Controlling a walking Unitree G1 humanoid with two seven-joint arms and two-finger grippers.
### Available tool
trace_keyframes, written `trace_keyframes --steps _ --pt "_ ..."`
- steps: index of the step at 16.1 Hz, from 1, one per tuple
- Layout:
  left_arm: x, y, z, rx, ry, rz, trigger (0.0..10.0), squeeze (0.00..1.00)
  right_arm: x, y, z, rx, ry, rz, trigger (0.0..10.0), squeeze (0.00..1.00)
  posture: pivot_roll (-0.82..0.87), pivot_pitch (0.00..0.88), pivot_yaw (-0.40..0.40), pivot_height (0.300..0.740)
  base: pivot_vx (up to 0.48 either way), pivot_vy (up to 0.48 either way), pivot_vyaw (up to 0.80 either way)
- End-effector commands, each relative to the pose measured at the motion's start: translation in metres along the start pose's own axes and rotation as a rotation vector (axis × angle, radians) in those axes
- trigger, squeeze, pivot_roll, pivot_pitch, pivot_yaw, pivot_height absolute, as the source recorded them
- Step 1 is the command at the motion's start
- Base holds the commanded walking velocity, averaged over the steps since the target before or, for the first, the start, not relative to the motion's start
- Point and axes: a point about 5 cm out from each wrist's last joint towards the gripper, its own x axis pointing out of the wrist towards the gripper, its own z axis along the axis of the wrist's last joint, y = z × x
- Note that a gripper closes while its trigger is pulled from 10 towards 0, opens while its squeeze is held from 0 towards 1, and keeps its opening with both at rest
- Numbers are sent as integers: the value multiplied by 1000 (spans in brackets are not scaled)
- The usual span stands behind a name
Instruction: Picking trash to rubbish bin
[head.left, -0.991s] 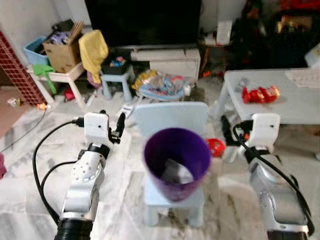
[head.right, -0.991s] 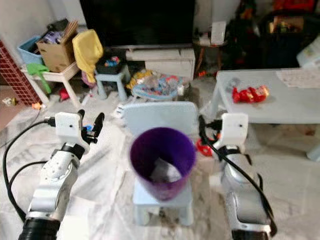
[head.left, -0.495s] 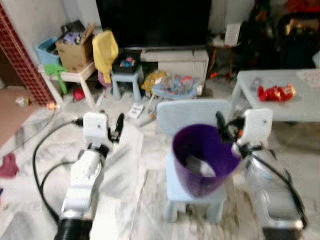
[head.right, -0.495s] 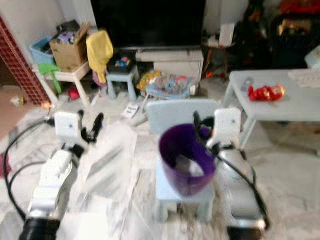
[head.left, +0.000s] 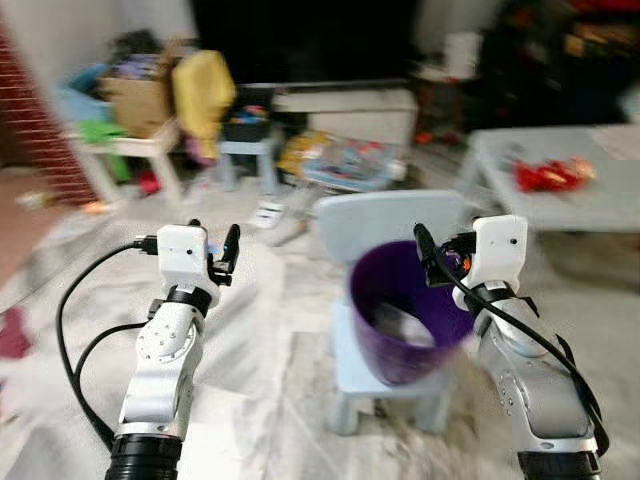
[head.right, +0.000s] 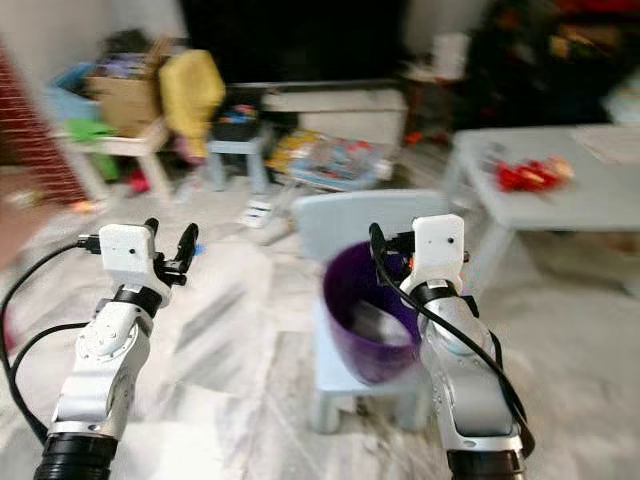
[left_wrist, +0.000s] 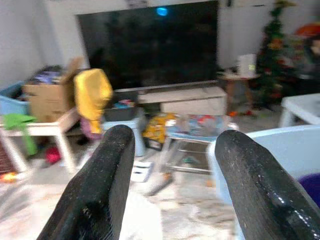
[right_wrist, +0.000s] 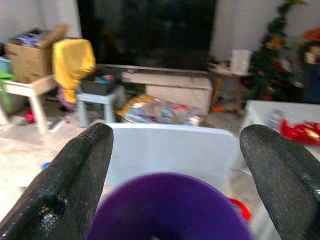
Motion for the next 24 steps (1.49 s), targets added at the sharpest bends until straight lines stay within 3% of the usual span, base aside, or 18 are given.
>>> trace_keyframes --steps 1,19,24 --pt "3 -2 1 -2 -2 -2 10000 0 0 -2 3 3 -11 0 10000 0 -120 0 21 740 0 0 -775" --pt "5 -10 1 3 -5 -36 10000 0 0 1 4 4 -20 8 10000 0 -129 0 29 740 0 0 -775" --pt "4 -10 1 2 -6 -34 10000 0 1 -1 6 -1 -27 1 10000 0 -131 0 29 740 0 -269 -775"
